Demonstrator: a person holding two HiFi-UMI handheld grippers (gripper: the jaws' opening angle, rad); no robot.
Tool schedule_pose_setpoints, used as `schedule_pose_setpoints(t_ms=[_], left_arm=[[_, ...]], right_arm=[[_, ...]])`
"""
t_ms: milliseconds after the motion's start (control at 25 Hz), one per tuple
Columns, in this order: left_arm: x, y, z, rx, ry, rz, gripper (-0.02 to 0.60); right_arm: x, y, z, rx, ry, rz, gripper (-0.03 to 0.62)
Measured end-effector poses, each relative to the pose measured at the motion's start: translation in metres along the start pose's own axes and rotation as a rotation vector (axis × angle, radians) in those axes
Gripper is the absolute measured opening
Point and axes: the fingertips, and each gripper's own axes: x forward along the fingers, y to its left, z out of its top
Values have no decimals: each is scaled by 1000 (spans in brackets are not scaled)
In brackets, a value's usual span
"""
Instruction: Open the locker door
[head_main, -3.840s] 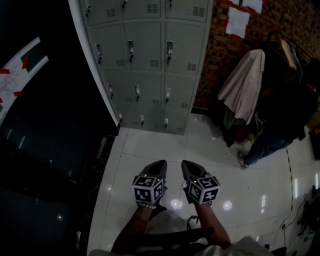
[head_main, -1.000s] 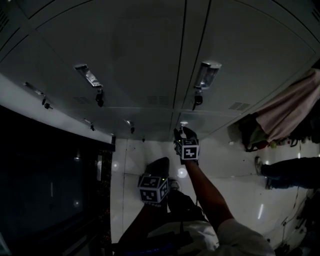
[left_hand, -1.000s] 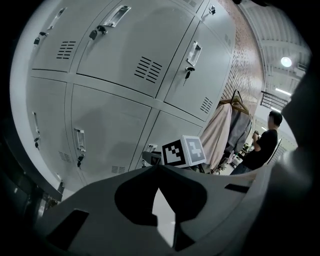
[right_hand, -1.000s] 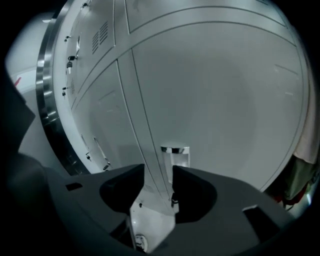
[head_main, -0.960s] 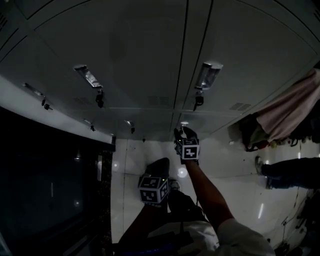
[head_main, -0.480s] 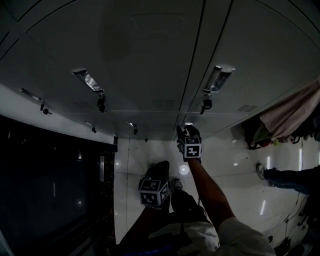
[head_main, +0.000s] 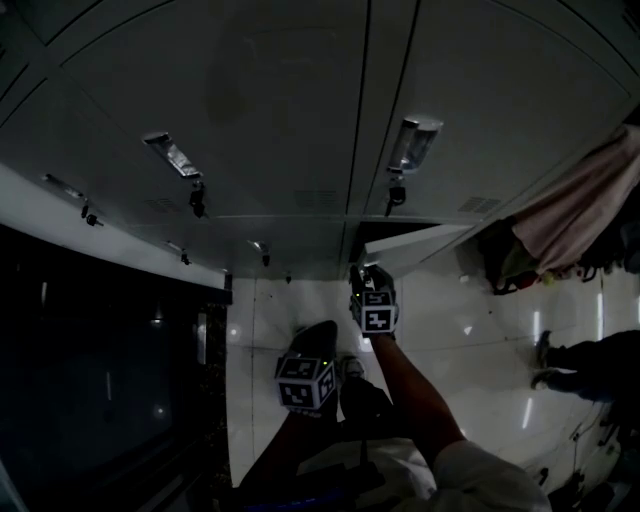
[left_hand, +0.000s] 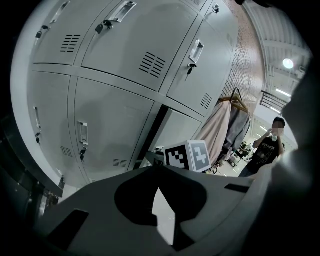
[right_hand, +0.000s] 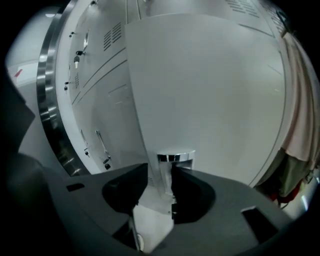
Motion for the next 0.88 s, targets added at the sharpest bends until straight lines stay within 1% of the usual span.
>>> schedule_pose_setpoints(t_ms=[80, 360, 520, 640, 880], left_arm=[[0, -6, -4, -4, -9, -6, -3], [-2, -25, -15, -4, -15, -9, -3], [-2, -37, -19, 5, -17, -15, -3], [-1, -45, -27, 9, -5, -17, -3], [3, -64, -38, 21, 9, -38, -3]], right_arm=[[-10, -1, -5, -18, -11, -14, 149], [-39, -4, -25, -62, -28, 5, 144], [-55, -10, -37, -94, -24, -44, 156], [-71, -16, -49, -74, 2, -62, 156], [-106, -31, -73, -41, 31, -48, 156]])
